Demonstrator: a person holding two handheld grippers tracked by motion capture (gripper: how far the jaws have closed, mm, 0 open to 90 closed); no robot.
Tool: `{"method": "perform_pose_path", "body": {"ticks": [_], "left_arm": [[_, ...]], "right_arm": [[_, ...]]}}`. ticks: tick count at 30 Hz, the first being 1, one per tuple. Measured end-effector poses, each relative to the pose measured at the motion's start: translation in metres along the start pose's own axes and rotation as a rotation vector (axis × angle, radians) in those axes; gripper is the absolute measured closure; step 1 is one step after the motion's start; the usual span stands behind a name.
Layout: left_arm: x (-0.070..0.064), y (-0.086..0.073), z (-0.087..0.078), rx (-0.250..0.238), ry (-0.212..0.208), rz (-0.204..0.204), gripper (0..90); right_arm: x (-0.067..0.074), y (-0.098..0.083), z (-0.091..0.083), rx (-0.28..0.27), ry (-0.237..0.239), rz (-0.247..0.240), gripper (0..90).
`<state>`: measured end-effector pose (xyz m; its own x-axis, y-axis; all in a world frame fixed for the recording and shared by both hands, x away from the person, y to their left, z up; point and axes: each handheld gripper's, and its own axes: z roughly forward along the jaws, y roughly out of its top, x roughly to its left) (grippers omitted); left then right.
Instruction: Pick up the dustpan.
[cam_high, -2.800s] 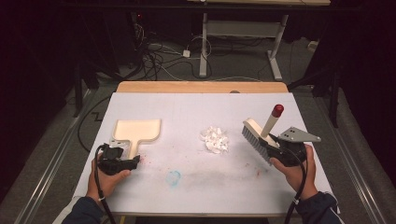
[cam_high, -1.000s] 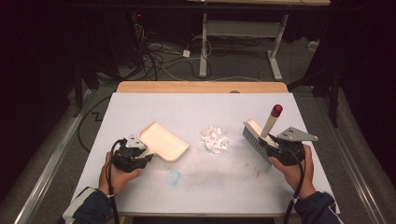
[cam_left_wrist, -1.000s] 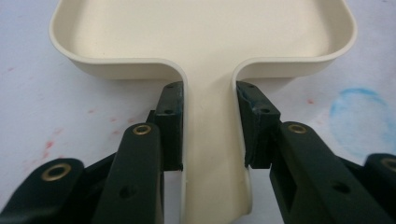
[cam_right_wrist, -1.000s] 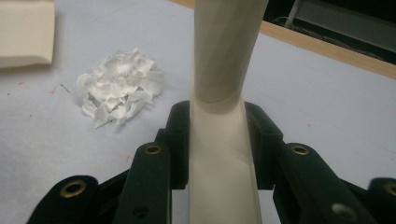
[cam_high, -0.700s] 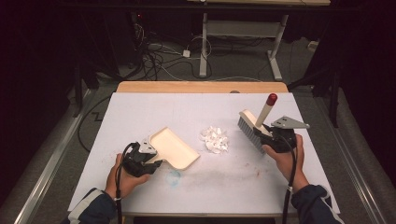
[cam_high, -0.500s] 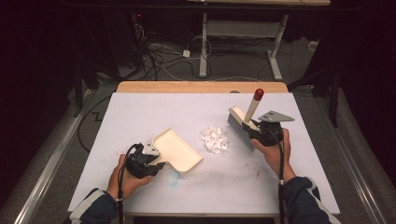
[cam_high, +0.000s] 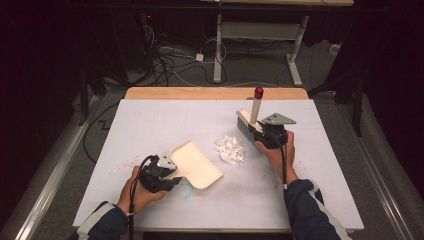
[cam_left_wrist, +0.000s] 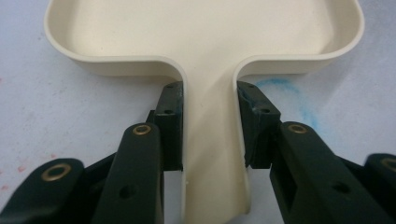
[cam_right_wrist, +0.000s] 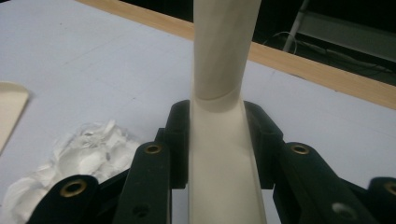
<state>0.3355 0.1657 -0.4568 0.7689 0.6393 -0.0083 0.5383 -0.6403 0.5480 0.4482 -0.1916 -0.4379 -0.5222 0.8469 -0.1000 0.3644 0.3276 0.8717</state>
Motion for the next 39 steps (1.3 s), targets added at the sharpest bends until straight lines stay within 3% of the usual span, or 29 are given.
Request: {"method": "perform_pose_path", "body": {"ticks": [7, 26, 34, 37, 39], "left_arm": [[-0.003, 0.005, 0.002, 0.003, -0.012, 0.015, 64.0], [-0.004, 0.01, 0.002, 0.0, -0.034, 0.01, 64.0], [-0.005, 0.018, 0.006, 0.006, -0.043, 0.0, 64.0], [-0.006, 0.02, 0.008, 0.008, -0.043, 0.004, 64.0], [-0.007, 0.021, 0.009, 0.008, -0.042, 0.003, 64.0]], "right_arm": [[0.011, -0.001, 0.004, -0.005, 0.074, 0.012, 67.7], [0.021, -0.01, 0.001, -0.051, 0.149, 0.088, 67.6], [0.032, -0.009, -0.001, -0.045, 0.17, 0.077, 67.5], [0.036, -0.009, -0.002, -0.052, 0.211, 0.088, 67.6], [0.042, -0.009, -0.003, -0.047, 0.204, 0.075, 67.6]]}}
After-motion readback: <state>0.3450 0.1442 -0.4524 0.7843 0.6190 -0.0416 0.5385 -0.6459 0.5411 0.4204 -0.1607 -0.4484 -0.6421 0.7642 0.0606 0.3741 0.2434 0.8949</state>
